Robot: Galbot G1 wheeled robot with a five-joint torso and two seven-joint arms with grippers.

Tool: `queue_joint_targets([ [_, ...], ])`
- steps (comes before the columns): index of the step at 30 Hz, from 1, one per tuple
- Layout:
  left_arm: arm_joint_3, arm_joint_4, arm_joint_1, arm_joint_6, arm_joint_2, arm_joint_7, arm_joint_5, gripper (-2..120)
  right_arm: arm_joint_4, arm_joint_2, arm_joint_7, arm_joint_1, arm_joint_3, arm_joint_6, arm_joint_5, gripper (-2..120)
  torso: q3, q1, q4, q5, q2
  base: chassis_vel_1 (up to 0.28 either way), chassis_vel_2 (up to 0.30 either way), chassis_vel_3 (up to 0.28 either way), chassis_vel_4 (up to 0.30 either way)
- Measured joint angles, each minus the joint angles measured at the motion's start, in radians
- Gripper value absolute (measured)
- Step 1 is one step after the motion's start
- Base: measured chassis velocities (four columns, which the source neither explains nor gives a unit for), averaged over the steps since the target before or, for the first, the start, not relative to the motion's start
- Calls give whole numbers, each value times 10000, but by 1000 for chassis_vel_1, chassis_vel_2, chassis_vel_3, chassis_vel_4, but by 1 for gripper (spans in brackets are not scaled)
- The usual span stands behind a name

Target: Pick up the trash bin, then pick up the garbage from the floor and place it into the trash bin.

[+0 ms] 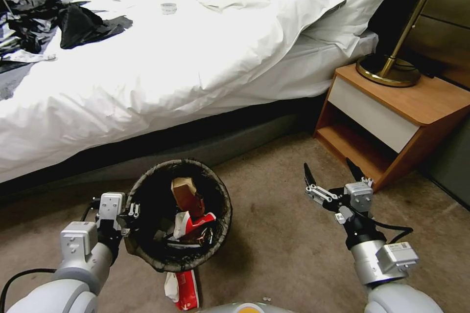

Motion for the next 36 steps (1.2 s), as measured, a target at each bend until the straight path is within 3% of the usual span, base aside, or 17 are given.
queue_joint_targets([
  [13,13,0,-162,23,-46,30,-97,1,43,134,205,-87,-5,-99,-186,100,1,0,-2,0,0,7,10,11,8],
  [36,2,0,-130,-8,-66,41,-153,1,-307,247,333,-266,-44,30,-297,100,0,0,-2,0,0,80,80,76,86],
])
